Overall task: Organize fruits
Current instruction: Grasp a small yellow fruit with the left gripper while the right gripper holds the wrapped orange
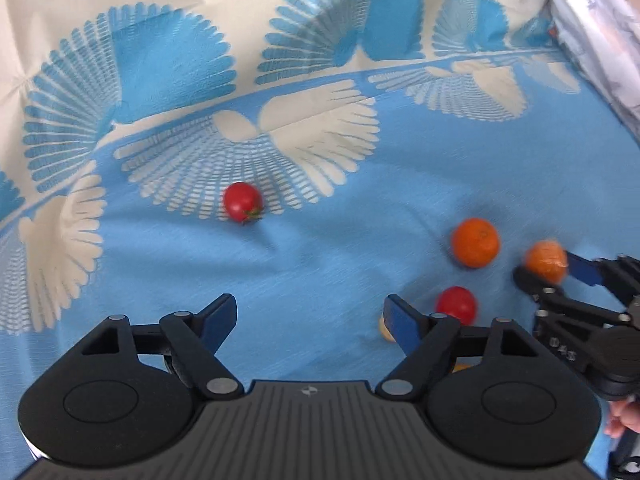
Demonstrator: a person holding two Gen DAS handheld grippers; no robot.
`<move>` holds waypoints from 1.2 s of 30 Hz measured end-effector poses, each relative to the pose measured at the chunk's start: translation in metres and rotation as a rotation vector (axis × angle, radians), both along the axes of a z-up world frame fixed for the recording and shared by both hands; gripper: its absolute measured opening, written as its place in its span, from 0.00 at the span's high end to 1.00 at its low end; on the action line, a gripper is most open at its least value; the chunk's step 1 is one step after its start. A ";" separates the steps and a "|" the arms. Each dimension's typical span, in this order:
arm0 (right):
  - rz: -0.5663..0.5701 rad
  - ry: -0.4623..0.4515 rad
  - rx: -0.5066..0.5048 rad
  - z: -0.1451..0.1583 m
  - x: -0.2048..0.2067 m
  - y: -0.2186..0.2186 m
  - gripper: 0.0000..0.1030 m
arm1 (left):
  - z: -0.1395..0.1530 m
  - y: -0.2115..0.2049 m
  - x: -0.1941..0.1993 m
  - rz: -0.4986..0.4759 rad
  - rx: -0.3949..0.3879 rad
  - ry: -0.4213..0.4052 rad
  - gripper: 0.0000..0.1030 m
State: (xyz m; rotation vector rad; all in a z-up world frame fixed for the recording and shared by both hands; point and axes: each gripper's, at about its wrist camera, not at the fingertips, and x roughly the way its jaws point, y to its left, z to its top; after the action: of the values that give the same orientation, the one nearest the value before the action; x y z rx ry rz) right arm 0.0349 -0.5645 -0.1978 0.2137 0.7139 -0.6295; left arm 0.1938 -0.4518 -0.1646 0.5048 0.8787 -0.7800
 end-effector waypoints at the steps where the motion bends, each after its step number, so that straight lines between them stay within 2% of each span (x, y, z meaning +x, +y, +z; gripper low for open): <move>1: -0.001 -0.001 0.000 0.000 0.000 0.000 0.55 | -0.002 -0.004 -0.004 -0.020 -0.003 0.012 0.18; 4: -0.001 -0.001 -0.005 -0.001 0.000 0.001 0.54 | -0.018 -0.019 -0.019 -0.076 0.027 0.036 0.23; 7: -0.001 -0.005 -0.003 -0.001 0.000 0.000 0.53 | -0.018 -0.023 -0.027 -0.083 0.010 0.000 0.28; 12: -0.002 -0.007 0.002 -0.001 0.000 0.000 0.53 | -0.016 -0.018 -0.021 -0.088 0.067 0.037 0.27; 14: -0.003 -0.009 0.006 -0.001 0.000 -0.001 0.53 | -0.013 -0.010 -0.018 -0.097 0.099 -0.004 0.25; 17: -0.002 -0.012 0.012 -0.001 -0.001 -0.002 0.53 | -0.011 0.008 -0.003 -0.023 0.161 -0.096 0.26; 19: -0.003 -0.013 0.013 -0.001 -0.001 -0.002 0.53 | -0.009 0.021 0.011 0.031 0.148 -0.059 0.26; 21: -0.003 -0.011 0.012 -0.001 -0.001 -0.002 0.53 | -0.003 0.028 0.016 0.050 0.085 0.000 0.26; 24: -0.005 -0.011 0.008 -0.001 0.000 -0.001 0.53 | 0.000 0.022 0.003 -0.011 0.019 0.056 0.26; 25: -0.004 -0.011 0.007 -0.001 0.000 -0.001 0.53 | -0.004 0.016 -0.005 -0.045 0.027 0.062 0.26; 27: -0.004 -0.012 0.004 -0.002 0.000 -0.001 0.53 | -0.015 0.006 -0.022 -0.105 0.069 0.039 0.33; 28: -0.004 -0.012 0.004 -0.002 0.000 -0.001 0.53 | -0.022 0.002 -0.029 -0.127 0.094 0.031 0.42; 29: -0.004 -0.012 0.004 -0.002 0.000 -0.001 0.53 | -0.029 0.000 -0.034 -0.137 0.113 0.032 0.46; 31: -0.003 -0.011 0.004 -0.002 0.000 -0.001 0.53 | -0.029 0.000 -0.036 -0.138 0.087 0.019 0.48; 33: -0.003 -0.014 0.007 -0.002 0.000 -0.002 0.52 | -0.029 -0.002 -0.033 -0.130 0.074 0.045 0.49; 36: -0.006 -0.016 0.011 -0.001 0.000 -0.003 0.52 | -0.028 -0.010 -0.030 -0.161 0.057 0.038 0.49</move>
State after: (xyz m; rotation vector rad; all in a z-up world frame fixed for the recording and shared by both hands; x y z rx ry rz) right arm 0.0349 -0.5675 -0.1991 0.2312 0.7015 -0.6290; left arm 0.1641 -0.4614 -0.1923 0.6186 0.9053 -0.9154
